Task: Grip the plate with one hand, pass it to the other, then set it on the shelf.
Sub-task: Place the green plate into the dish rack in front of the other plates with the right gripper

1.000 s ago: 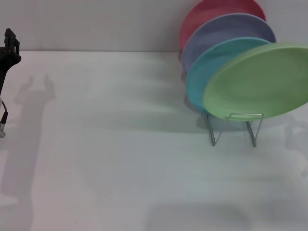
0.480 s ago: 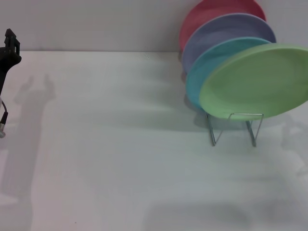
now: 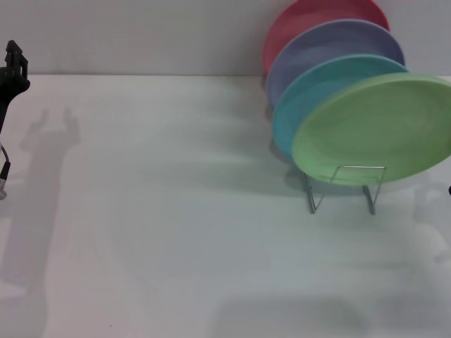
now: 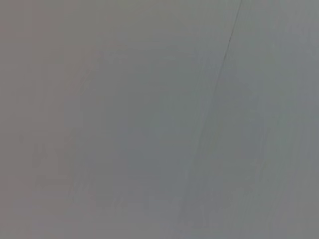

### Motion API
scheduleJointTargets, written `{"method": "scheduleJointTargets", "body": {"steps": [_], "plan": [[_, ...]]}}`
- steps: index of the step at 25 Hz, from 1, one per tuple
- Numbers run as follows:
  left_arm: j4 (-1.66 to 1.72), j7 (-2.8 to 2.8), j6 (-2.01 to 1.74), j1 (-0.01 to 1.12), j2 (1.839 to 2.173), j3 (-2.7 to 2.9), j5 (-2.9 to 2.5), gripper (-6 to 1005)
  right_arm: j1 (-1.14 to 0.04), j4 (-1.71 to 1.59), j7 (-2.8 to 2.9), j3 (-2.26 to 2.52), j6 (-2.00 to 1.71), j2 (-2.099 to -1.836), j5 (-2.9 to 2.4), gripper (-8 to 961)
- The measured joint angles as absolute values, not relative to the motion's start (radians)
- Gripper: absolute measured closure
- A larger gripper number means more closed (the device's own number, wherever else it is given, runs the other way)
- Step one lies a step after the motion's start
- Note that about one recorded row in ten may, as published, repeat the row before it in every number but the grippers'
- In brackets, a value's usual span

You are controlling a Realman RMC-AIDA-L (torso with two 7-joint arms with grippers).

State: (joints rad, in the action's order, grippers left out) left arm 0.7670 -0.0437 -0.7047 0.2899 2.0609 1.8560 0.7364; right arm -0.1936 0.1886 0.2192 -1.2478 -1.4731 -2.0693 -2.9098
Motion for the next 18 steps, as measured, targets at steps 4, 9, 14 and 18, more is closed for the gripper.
{"method": "scheduleJointTargets", "body": {"steps": [4, 9, 14, 18], "plan": [[0.766, -0.043, -0.705, 0.291, 2.060, 1.856, 0.736, 591, -0.191, 0.171, 0.223, -1.247, -1.471, -2.072, -2.910, 889], [0.765, -0.044, -0.705, 0.292, 2.060, 1.856, 0.736, 590, -0.190, 0.146, 0.224, -1.247, -1.470, -2.072, -2.910, 878], [0.765, -0.044, -0.707, 0.291, 2.060, 1.856, 0.736, 590, -0.187, 0.140, 0.225, -1.245, -1.470, -2.072, -2.910, 867], [0.766, -0.045, -0.709, 0.289, 2.060, 1.856, 0.736, 590, -0.185, 0.135, 0.227, -1.241, -1.477, -2.072, -2.914, 859]]}}
